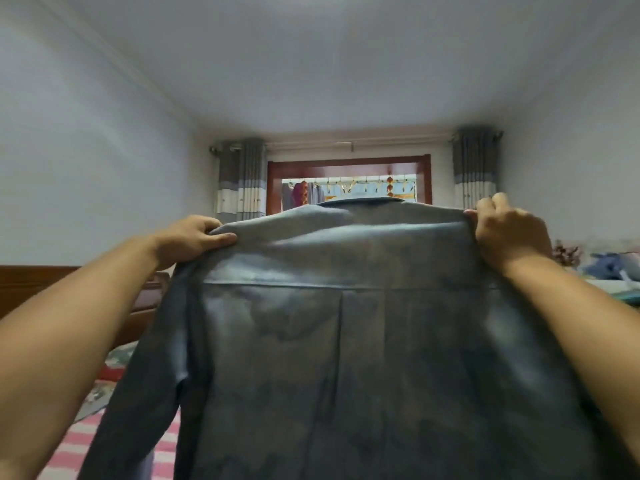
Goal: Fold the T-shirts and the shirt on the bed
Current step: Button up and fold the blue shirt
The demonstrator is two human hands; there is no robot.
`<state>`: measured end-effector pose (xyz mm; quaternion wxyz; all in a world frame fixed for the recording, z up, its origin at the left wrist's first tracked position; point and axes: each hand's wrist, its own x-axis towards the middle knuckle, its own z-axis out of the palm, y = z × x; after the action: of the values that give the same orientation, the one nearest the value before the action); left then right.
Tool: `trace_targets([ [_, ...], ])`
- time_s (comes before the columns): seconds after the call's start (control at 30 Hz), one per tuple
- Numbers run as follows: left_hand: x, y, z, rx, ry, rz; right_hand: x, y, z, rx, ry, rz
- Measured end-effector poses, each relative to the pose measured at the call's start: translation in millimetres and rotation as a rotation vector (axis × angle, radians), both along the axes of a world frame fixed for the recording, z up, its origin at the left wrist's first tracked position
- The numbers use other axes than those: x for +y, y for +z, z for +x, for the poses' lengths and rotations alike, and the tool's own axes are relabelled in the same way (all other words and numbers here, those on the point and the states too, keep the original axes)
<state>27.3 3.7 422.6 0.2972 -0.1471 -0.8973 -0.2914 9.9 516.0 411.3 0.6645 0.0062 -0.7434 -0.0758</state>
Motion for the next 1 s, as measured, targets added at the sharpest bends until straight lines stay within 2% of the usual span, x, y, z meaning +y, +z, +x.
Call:
trace_targets([
  [0.07, -16, -24, -28, -0.17, -0.03, -0.012, -2, -28, -27, -0.111, 0.025, -0.051],
  [0.17, -30, -91, -85, -0.416, -0.034, 0.009, -5, -98, -83, -0.336, 0.0, -0.036],
  [0.27, -35, -158, -147, -0.557, 0.029, -0.004, -13, -159, -143, -0.47, -0.013, -0.001],
  [0.37, -32, -198, -219, -0.622, 0.024, -0.066, -9, -200, -214, -0.462, 0.032, 0.021],
  [0.47, -15, -208, -311, -0.504, 0.158, -0.288, -4, -222, -298, -0.41, 0.057, 0.055],
  [0.53, 6, -225, -388, -0.275, 0.311, -0.332, -6, -238, -377, -0.445, 0.019, 0.028],
  [0.6, 32, -269, -464, -0.065, 0.502, -0.38, -6, -262, -453, -0.52, -0.078, -0.022],
  [0.63, 44, -301, -492, -0.077, 0.576, -0.434, -5, -283, -485, -0.614, -0.16, -0.06],
  [0.7, 64, -383, -529, -0.313, 0.54, -0.509, -12, -347, -531, -0.919, -0.293, -0.143],
  [0.77, 71, -473, -541, -0.595, 0.418, -0.573, -32, -420, -544, -1.145, -0.256, -0.163],
  [0.83, 58, -545, -532, -0.727, 0.366, -0.713, -55, -484, -534, -1.282, -0.164, -0.108],
  [0.93, 12, -606, -502, -0.867, 0.42, -0.763, -78, -555, -504, -1.573, -0.125, -0.051],
  [1.0, -25, -618, -481, -0.84, 0.522, -0.7, -76, -583, -482, -1.692, -0.158, -0.041],
])
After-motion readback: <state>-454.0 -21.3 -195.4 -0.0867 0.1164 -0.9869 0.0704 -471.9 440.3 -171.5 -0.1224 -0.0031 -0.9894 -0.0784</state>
